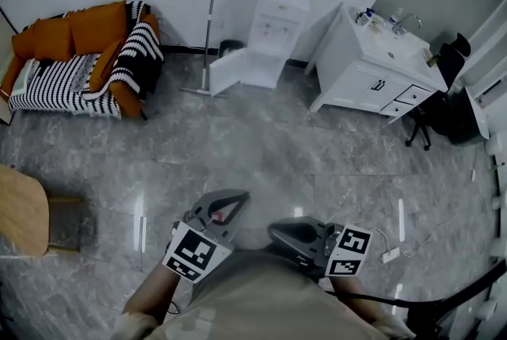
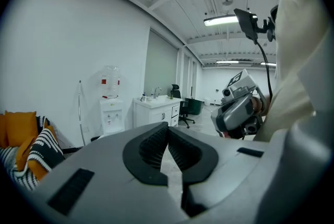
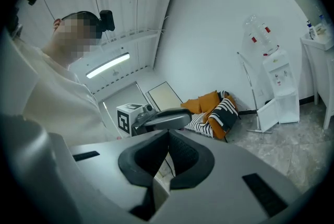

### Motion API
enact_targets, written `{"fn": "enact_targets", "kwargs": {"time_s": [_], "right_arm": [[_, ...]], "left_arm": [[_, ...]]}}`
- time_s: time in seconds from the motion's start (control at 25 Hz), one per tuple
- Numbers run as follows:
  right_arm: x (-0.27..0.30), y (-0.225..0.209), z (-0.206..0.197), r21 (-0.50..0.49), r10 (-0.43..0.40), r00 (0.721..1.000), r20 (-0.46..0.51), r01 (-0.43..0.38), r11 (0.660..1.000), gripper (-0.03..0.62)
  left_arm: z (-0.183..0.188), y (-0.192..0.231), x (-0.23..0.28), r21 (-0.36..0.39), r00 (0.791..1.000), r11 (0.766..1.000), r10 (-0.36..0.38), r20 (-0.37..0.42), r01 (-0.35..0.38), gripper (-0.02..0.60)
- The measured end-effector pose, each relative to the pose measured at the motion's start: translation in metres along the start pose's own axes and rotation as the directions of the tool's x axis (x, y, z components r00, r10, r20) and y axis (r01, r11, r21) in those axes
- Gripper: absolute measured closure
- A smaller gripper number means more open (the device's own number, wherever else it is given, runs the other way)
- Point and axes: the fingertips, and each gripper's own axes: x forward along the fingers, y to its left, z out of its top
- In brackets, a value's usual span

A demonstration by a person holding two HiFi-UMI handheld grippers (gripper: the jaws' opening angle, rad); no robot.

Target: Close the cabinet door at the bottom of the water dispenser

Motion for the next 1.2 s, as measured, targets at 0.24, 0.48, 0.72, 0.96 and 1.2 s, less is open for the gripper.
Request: {"fn": "enact_targets", "kwargs": {"time_s": [0.24,0.48,0.72,0.96,1.2], "right_arm": [[0.034,0.002,-0.001,-0.028,0.023,0.998,-0.066,-0.025,0.999,0.579],[0.049,-0.004,0.001,-0.018,0.077,0.993,-0.091,-0.078,0.997,0.579],[0.053,-0.018,0.008,-0.027,0.139,0.985,-0.1,-0.142,0.989,0.579],[0.026,-0.05,0.029,0.0,0.123,0.991,-0.051,-0.123,0.992,0.579],[-0.034,-0.106,0.049,0.097,0.066,0.993,0.097,-0.075,0.992,0.579]], "left_arm": [[-0.009,0.019,-0.018,-0.059,0.999,0.998,0.007,0.035,-0.005,0.591],[-0.018,0.036,-0.024,-0.08,0.998,0.995,0.065,0.012,-0.064,0.591],[-0.02,0.045,-0.02,-0.1,0.99,0.985,0.137,-0.024,-0.139,0.591],[-0.007,0.038,0.028,-0.097,0.992,0.991,0.087,-0.093,-0.096,0.591],[0.013,0.018,0.106,-0.018,0.988,1.0,0.007,-0.151,-0.009,0.591]]}}
